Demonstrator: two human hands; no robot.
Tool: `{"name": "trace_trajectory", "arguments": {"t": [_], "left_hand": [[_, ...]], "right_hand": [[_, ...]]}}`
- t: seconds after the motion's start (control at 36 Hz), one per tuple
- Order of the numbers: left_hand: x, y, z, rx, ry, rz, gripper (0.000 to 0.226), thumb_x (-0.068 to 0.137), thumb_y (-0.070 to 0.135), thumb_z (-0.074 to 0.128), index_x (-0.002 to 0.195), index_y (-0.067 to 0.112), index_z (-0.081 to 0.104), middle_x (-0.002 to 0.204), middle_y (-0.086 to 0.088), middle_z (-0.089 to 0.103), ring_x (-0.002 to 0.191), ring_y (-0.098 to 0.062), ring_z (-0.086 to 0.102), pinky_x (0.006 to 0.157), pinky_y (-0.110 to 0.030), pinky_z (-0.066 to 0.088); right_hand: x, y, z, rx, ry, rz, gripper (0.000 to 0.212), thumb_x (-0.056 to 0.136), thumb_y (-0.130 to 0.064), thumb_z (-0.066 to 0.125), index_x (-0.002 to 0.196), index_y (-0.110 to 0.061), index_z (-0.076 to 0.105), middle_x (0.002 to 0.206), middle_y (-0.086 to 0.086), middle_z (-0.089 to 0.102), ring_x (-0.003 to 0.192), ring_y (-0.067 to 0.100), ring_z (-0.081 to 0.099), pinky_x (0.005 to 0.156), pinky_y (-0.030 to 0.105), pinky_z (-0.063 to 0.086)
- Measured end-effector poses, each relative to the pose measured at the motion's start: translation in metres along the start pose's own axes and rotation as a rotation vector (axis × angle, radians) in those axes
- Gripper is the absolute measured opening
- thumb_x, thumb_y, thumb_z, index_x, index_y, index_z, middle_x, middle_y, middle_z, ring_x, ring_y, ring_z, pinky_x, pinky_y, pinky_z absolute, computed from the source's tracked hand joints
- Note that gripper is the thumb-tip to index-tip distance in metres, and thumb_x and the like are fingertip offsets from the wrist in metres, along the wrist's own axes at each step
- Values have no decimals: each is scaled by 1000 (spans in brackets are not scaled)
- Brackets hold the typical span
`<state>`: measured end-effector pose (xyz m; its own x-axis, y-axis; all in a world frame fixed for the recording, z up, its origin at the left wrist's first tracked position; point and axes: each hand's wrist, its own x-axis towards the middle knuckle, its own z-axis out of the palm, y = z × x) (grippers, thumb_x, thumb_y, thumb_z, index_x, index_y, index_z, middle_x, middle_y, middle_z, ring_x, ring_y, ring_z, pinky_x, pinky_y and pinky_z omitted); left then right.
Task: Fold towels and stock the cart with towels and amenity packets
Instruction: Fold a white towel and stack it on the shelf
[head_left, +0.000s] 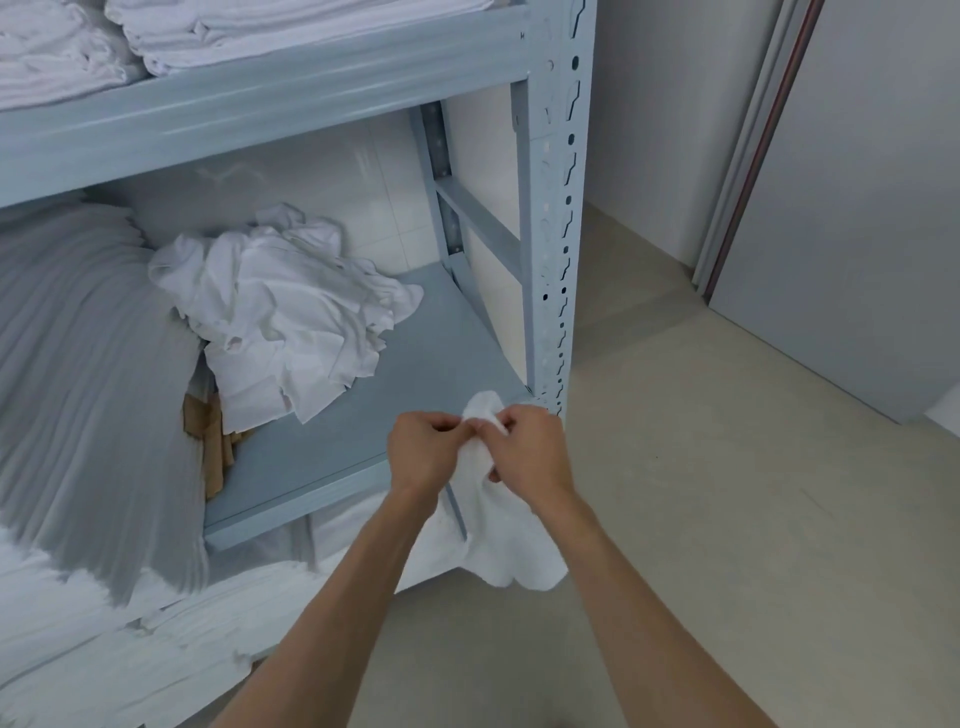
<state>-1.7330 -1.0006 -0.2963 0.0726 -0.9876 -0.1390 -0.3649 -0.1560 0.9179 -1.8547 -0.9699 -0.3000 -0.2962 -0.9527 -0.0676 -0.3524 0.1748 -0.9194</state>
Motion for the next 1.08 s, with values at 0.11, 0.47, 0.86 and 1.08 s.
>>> {"name": "trace_trajectory", "arguments": {"t": [0.11,0.47,0.86,1.08], "left_hand": [[0,2,-4,52,-31,24,19,83,22,79,68,34,76,65,14,73,60,-4,68,58,-22,51],[3,11,-16,62,-154,83,26,87,13,72,72,33,79,71,3,76,67,-13,64,66,-30,50],[2,26,-25,-74,-236,19,21,88,13,74,73,26,81,79,-2,78,68,-9,71,59,-18,52],[0,34,-31,-62,-351,54,26,94,23,67,87,-1,77,83,-14,73,74,-19,65,74,-30,50]], "right_hand": [[-3,1,-3,38,-54,-22,38,92,-33,66,73,-1,66,61,13,67,41,16,65,44,26,47],[7,7,-6,167,-174,-26,18,91,-23,69,99,-19,55,73,5,74,58,20,71,53,38,60],[13,17,-4,25,41,-332,25,75,-44,82,76,-29,61,86,-10,55,77,6,57,70,29,48],[16,17,-13,22,32,-460,30,80,-43,77,79,-19,58,81,-9,59,86,12,52,79,28,42]]}}
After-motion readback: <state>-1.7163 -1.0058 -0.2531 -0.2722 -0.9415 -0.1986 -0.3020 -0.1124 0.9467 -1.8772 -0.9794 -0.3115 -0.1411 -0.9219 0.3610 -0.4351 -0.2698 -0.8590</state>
